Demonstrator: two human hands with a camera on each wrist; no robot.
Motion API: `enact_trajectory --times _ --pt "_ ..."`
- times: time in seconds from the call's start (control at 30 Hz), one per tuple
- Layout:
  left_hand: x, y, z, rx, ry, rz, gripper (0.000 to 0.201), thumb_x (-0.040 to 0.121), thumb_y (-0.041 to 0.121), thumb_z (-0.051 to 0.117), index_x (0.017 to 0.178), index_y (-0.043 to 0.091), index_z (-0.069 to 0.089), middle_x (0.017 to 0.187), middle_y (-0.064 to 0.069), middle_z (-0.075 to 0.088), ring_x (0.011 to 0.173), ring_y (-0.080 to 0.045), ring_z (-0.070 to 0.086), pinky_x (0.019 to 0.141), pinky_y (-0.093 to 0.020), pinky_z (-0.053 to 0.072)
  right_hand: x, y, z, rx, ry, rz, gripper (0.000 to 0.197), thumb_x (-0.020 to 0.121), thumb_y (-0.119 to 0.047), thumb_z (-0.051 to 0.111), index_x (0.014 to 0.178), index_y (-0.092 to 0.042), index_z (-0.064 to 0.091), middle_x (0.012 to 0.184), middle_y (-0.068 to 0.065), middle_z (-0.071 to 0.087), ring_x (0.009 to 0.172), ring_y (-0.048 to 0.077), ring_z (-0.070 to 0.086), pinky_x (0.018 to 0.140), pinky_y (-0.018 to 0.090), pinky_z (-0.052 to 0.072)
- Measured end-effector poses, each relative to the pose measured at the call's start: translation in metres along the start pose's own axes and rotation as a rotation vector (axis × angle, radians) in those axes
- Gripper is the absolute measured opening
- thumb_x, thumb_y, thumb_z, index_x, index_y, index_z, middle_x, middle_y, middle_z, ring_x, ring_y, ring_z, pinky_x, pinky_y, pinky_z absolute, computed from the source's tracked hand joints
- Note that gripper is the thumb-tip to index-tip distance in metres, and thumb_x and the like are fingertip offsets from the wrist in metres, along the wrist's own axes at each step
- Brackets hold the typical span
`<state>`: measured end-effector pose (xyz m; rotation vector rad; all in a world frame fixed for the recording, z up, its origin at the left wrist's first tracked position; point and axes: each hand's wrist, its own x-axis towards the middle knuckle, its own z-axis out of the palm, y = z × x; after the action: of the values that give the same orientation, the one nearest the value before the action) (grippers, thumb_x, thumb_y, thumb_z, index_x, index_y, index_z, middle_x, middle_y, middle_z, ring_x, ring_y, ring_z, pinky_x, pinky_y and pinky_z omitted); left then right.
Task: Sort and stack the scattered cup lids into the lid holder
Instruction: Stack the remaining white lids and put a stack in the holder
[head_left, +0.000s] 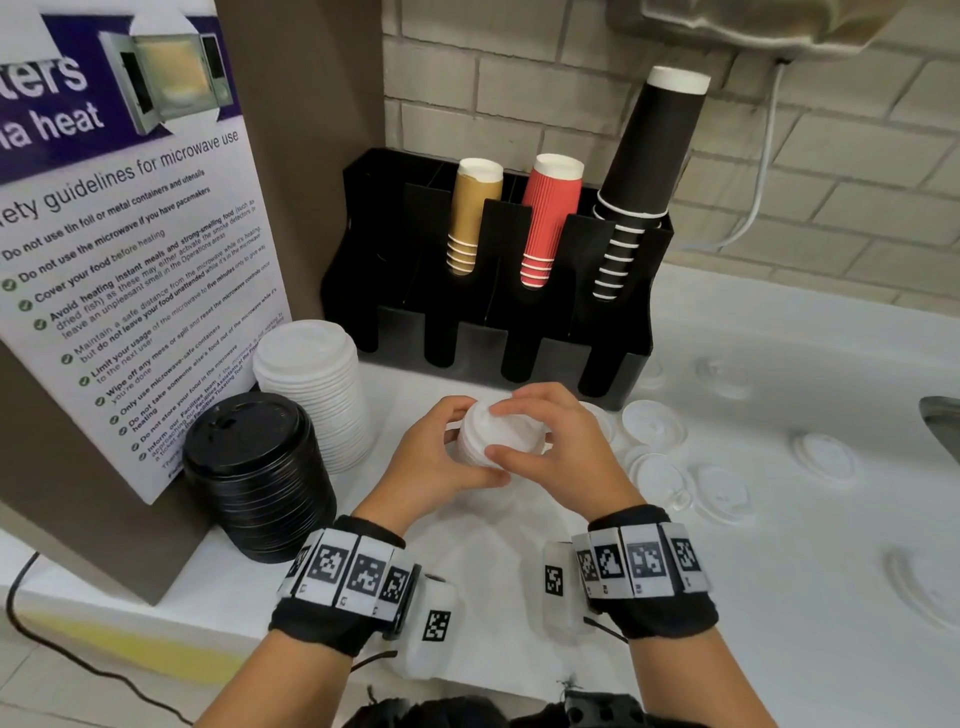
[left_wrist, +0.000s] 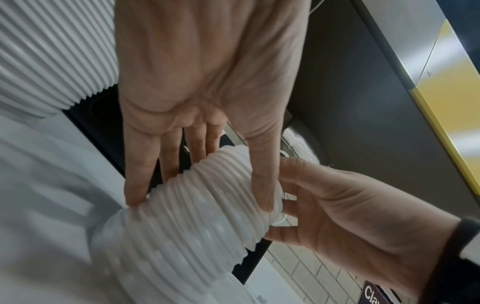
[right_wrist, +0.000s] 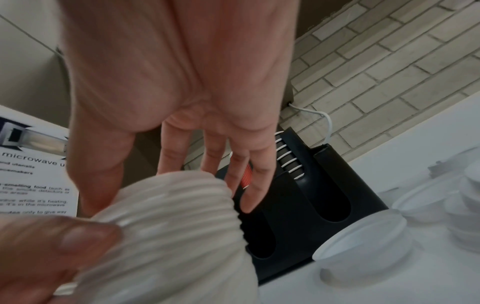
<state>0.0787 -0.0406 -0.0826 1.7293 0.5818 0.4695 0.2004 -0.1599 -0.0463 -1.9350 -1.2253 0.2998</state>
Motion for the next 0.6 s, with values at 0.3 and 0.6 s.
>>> enact_trajectory --times 0.3,0.6 --pt "0.000 0.000 0.002 0.041 -0.008 0.032 0.077 0.068 0.020 0.088 0.133 0.029 0.049 0.129 0.010 0.056 0.118 -0.010 0.052 0.098 -0.024 0.046 -0.002 0.002 -0.002 0.004 -0.031 0.017 0.053 0.073 -0.027 0.082 0.121 -0.028 0.060 0.122 -0.006 0.050 0.114 0.010 0.048 0.098 0.028 0.043" --pt "0.006 -0.003 -0.001 0.058 -0.045 0.023 0.077 0.066 0.022 0.090 0.132 0.028 0.051 0.132 0.012 0.055 0.123 -0.012 0.049 0.102 -0.026 0.042 0.031 0.042 -0.044 -0.205 -0.072 0.441 0.033 0.093 -0.034 0.058 0.122 -0.017 0.058 0.135 0.007 0.051 0.120 0.022 0.051 0.102 0.033 0.041"
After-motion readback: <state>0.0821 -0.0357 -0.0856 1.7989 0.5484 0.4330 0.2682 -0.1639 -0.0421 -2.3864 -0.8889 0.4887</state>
